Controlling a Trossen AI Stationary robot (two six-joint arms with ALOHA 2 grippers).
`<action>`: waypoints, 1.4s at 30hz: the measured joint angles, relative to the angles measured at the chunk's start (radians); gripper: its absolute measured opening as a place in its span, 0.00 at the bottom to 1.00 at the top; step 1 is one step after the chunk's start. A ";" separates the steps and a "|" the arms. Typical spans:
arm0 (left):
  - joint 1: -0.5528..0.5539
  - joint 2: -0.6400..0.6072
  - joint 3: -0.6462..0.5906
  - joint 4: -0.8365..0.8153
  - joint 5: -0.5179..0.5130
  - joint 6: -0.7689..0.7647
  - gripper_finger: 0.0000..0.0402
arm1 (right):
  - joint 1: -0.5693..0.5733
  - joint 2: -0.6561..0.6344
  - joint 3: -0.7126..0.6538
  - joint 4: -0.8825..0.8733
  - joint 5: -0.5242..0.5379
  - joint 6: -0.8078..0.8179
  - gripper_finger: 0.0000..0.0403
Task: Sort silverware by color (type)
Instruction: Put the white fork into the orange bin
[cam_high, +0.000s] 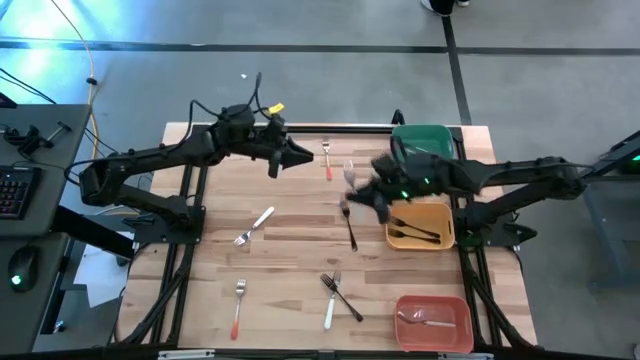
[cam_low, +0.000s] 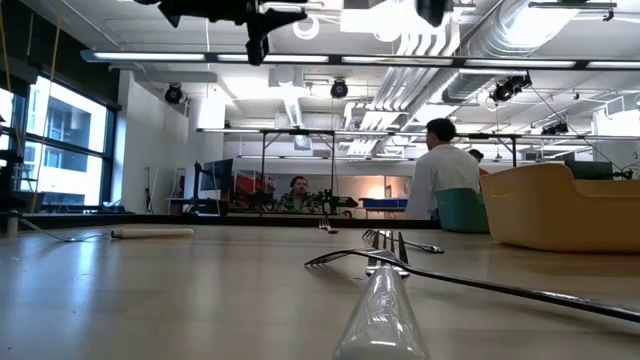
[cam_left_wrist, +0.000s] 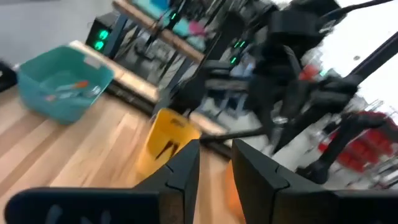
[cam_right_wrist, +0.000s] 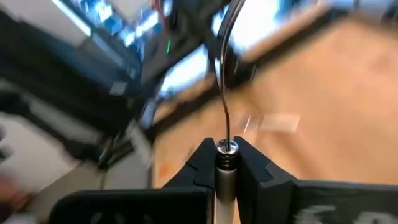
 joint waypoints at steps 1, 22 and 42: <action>-0.002 0.001 -0.001 -0.015 -0.005 0.020 0.21 | 0.032 -0.017 0.000 -0.056 -0.001 0.044 0.01; 0.017 0.000 -0.306 0.322 0.032 -0.125 0.01 | 0.892 0.168 -0.012 -0.559 -0.173 0.728 0.01; 0.017 0.000 -0.330 0.338 -0.018 -0.132 0.00 | 0.860 0.311 -0.243 -0.373 -0.228 0.467 0.12</action>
